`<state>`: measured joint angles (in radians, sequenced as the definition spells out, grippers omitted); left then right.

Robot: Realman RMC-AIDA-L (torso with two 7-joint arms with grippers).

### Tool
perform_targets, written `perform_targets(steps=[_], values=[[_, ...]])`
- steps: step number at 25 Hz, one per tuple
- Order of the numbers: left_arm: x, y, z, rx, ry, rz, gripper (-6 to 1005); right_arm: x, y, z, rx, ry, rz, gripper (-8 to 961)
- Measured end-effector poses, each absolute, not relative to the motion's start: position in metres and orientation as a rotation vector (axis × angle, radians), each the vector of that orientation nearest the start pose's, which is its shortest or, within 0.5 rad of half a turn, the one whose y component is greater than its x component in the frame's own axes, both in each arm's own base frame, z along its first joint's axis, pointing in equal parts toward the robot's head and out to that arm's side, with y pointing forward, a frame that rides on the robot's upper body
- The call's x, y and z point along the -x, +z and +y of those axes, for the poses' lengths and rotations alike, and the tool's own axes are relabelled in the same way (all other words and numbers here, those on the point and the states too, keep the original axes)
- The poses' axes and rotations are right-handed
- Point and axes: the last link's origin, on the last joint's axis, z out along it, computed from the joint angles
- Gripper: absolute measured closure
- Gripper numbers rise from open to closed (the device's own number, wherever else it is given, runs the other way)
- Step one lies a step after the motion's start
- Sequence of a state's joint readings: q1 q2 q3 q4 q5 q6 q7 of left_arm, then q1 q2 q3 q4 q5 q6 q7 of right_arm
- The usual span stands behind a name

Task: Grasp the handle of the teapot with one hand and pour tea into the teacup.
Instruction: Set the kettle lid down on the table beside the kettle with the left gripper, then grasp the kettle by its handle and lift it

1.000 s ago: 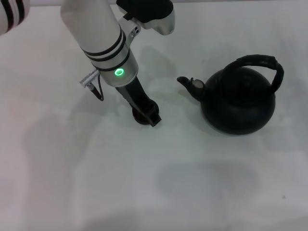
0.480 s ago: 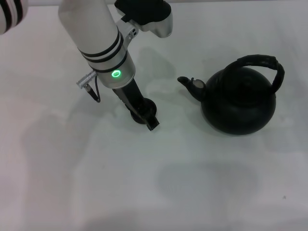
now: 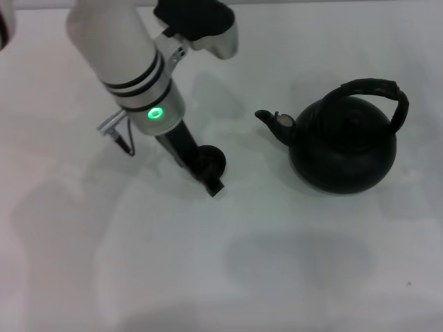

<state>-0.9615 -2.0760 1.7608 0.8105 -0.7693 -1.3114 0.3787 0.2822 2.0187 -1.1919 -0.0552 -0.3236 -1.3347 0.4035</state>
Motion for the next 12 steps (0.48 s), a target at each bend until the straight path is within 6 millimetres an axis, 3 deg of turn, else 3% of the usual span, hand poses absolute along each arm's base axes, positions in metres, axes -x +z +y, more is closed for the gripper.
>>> perform_targets(steps=[10, 12], values=[[0.176, -0.079, 0.342, 2.668, 0.696, -1.109, 143, -0.391, 0.042, 0.267, 1.525, 0.715, 0.593, 127], [0.184, -0.068, 0.338, 2.668, 0.605, -1.142, 144, -0.392, 0.043, 0.265, 1.529, 0.713, 0.589, 127]])
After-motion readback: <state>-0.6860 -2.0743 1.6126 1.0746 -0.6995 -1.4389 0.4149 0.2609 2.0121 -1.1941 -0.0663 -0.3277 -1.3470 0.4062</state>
